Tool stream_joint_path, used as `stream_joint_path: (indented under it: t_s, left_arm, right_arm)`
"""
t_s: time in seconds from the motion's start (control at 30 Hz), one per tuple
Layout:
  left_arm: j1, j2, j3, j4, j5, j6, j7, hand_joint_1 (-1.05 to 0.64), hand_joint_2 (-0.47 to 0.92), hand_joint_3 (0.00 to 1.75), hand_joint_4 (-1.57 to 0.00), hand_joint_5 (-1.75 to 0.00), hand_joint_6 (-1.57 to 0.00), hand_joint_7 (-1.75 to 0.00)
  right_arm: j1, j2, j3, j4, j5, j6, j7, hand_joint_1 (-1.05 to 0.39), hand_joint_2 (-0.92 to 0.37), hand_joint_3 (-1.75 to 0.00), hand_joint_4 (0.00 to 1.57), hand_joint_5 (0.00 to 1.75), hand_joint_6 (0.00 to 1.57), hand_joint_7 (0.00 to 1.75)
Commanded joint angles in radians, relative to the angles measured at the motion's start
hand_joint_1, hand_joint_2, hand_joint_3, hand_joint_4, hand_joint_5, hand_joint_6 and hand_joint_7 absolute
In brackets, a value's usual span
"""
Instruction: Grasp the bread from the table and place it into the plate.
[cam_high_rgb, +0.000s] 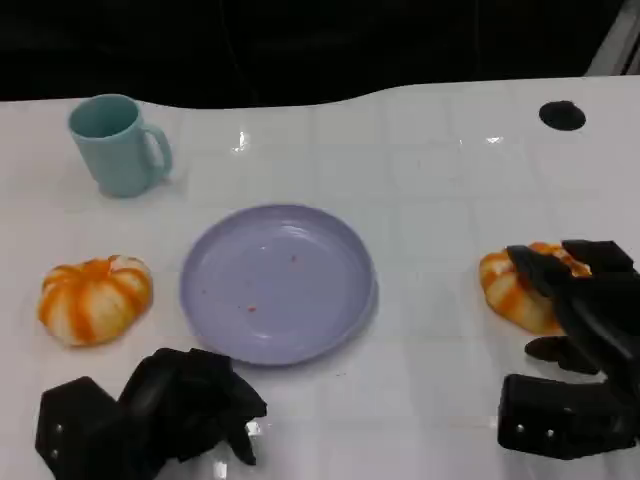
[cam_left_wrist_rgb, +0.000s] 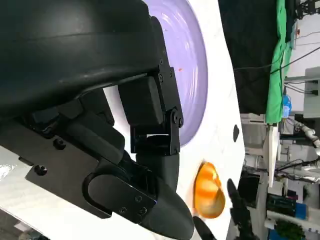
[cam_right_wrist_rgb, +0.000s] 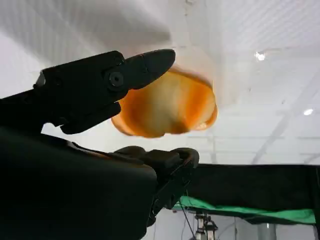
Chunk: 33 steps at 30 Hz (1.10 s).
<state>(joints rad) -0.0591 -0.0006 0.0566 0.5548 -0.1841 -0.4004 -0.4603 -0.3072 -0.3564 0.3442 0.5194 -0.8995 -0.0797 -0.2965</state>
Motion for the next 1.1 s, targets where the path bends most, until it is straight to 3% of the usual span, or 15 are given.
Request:
stream_joint_path:
  t_s: [0.03,0.27,0.3,0.37,0.4,0.43,0.47,0.5,0.57,0.6,0.63,0.67,0.73,0.97,1.1]
  left_arm:
    - [0.014,0.011,0.005,-0.015,-0.006,0.005,0.006,-1.05,0.82,0.00,-1.48,-0.99,-1.57,-0.51]
    - [0.017,0.010,0.006,-0.020,-0.010,0.010,0.005,-1.05,0.81,0.00,-1.48,-0.99,-1.56,-0.51]
    - [0.018,0.010,0.005,-0.024,-0.010,0.012,0.006,-1.05,0.81,0.00,-1.48,-0.99,-1.57,-0.51]
    - [0.020,0.009,0.005,-0.029,-0.011,0.017,0.006,-1.05,0.81,0.00,-1.48,-0.99,-1.57,-0.51]
    - [0.020,0.008,0.005,-0.030,-0.012,0.017,0.005,-1.05,0.81,0.00,-1.48,-0.99,-1.57,-0.51]
    - [0.020,0.008,0.005,-0.031,-0.010,0.016,0.007,-1.05,0.81,0.00,-1.48,-0.99,-1.57,-0.51]
    - [0.020,0.008,0.004,-0.032,-0.008,0.016,0.007,-1.05,0.82,0.00,-1.48,-0.99,-1.57,-0.51]
    - [0.020,0.008,0.004,-0.032,-0.007,0.016,0.009,-1.05,0.82,0.00,-1.48,-0.99,-1.56,-0.51]
    - [0.017,0.008,0.003,-0.030,-0.003,0.013,0.011,-1.05,0.82,0.00,-1.48,-0.99,-1.57,-0.51]
    - [0.016,0.008,0.002,-0.029,-0.001,0.013,0.012,-1.05,0.82,0.01,-1.48,-0.99,-1.57,-0.51]
    - [0.016,0.008,0.002,-0.029,-0.001,0.013,0.012,-1.05,0.82,0.01,-1.48,-0.99,-1.57,-0.51]
    - [0.014,0.007,0.003,-0.026,-0.003,0.012,0.009,-1.05,0.82,0.01,-1.48,-0.99,-1.56,-0.51]
    - [0.011,0.006,0.004,-0.022,-0.008,0.012,0.005,-1.05,0.81,0.00,-1.47,-0.99,-1.56,-0.51]
    - [-0.006,0.003,0.003,-0.007,-0.002,0.014,0.010,-1.05,0.81,0.00,-1.47,-1.00,-1.56,-0.51]
    - [-0.015,-0.001,0.000,0.006,0.005,0.009,0.015,-1.05,0.82,0.00,-1.47,-1.00,-1.56,-0.51]
  right_arm:
    - [-0.062,0.013,0.027,0.108,0.014,0.007,-0.045,-0.43,-0.82,0.00,0.01,0.41,0.25,0.00]
    - [-0.159,0.045,0.069,0.296,0.034,-0.015,-0.121,-0.39,-0.84,-0.01,0.09,0.43,0.30,0.03]
    - [-0.172,0.048,0.073,0.323,0.039,-0.027,-0.141,-0.36,-0.85,-0.01,0.17,0.41,0.36,0.03]
    - [-0.192,0.053,0.068,0.376,0.065,-0.081,-0.203,-0.24,-0.90,-0.02,0.62,0.52,0.69,0.14]
    - [-0.199,0.056,0.064,0.399,0.079,-0.108,-0.233,-0.20,-0.91,-0.05,0.75,0.77,0.88,0.19]
    - [-0.206,0.056,0.065,0.419,0.085,-0.128,-0.261,-0.17,-0.91,-0.08,0.81,1.17,1.03,0.33]
    - [-0.212,0.055,0.070,0.437,0.086,-0.148,-0.295,-0.14,-0.91,-0.11,0.86,1.51,0.92,0.98]
    - [-0.216,0.054,0.076,0.452,0.086,-0.166,-0.324,-0.13,-0.90,-0.13,0.91,1.63,0.82,1.35]
    - [-0.222,0.051,0.080,0.471,0.090,-0.203,-0.366,-0.13,-0.91,-0.17,0.92,1.72,0.72,1.66]
    - [-0.225,0.049,0.082,0.477,0.091,-0.216,-0.383,-0.14,-0.91,-0.19,0.92,1.73,0.70,1.70]
    - [-0.227,0.047,0.085,0.481,0.090,-0.224,-0.396,-0.14,-0.82,-0.37,0.92,1.74,0.68,1.72]
    - [-0.230,0.045,0.088,0.485,0.090,-0.231,-0.413,-0.14,-0.64,-0.72,0.90,1.74,0.66,1.74]
    - [-0.234,0.041,0.093,0.491,0.089,-0.242,-0.442,-0.13,-0.48,-0.95,0.90,1.75,0.66,1.74]
    - [-0.254,0.021,0.114,0.492,0.077,-0.277,-0.555,-0.13,-0.30,-1.17,0.99,1.75,0.72,1.75]
    - [-0.256,0.002,0.114,0.461,0.088,-0.300,-0.542,-0.17,-0.29,-1.19,0.98,1.75,0.70,1.75]
